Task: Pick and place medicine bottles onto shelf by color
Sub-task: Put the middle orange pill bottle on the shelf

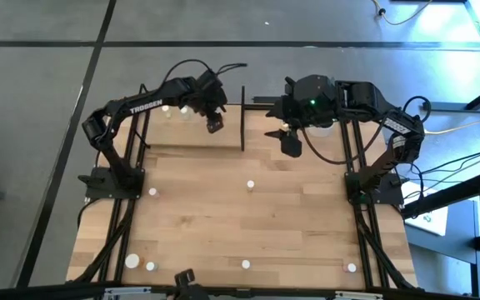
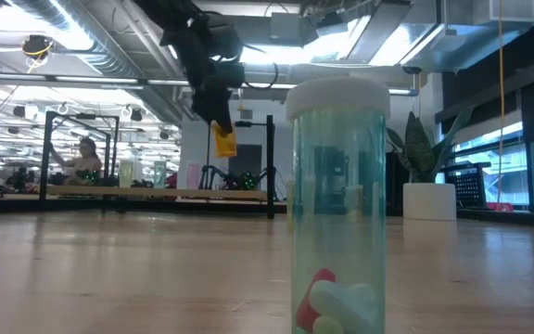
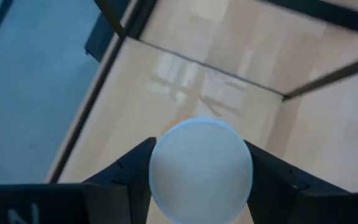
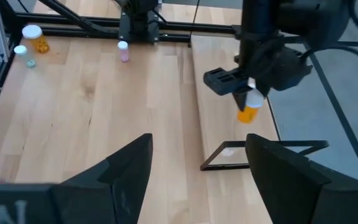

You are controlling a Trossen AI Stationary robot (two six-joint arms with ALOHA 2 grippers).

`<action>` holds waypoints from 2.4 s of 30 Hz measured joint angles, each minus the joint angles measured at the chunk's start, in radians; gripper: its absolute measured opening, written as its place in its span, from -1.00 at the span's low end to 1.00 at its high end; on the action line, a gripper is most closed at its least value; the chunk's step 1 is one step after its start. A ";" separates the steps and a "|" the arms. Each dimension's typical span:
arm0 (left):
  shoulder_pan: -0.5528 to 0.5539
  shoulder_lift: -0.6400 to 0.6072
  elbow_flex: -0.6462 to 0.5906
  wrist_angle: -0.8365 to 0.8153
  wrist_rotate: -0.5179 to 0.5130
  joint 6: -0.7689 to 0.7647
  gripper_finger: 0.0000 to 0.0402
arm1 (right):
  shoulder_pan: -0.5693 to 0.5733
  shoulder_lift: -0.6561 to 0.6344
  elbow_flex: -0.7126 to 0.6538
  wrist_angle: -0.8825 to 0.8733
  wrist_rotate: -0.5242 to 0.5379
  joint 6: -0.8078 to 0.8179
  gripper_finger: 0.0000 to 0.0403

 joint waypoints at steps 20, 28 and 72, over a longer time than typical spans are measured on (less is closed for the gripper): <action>0.055 0.069 0.000 0.112 0.039 0.001 -0.05 | 0.000 0.005 0.000 -0.001 -0.002 0.001 0.29; 0.056 0.099 0.001 0.149 0.023 -0.001 -0.05 | 0.000 0.005 0.000 -0.001 -0.002 0.000 0.29; 0.059 0.166 -0.001 0.142 0.015 0.016 -0.05 | 0.000 0.005 0.000 -0.001 -0.002 -0.002 0.29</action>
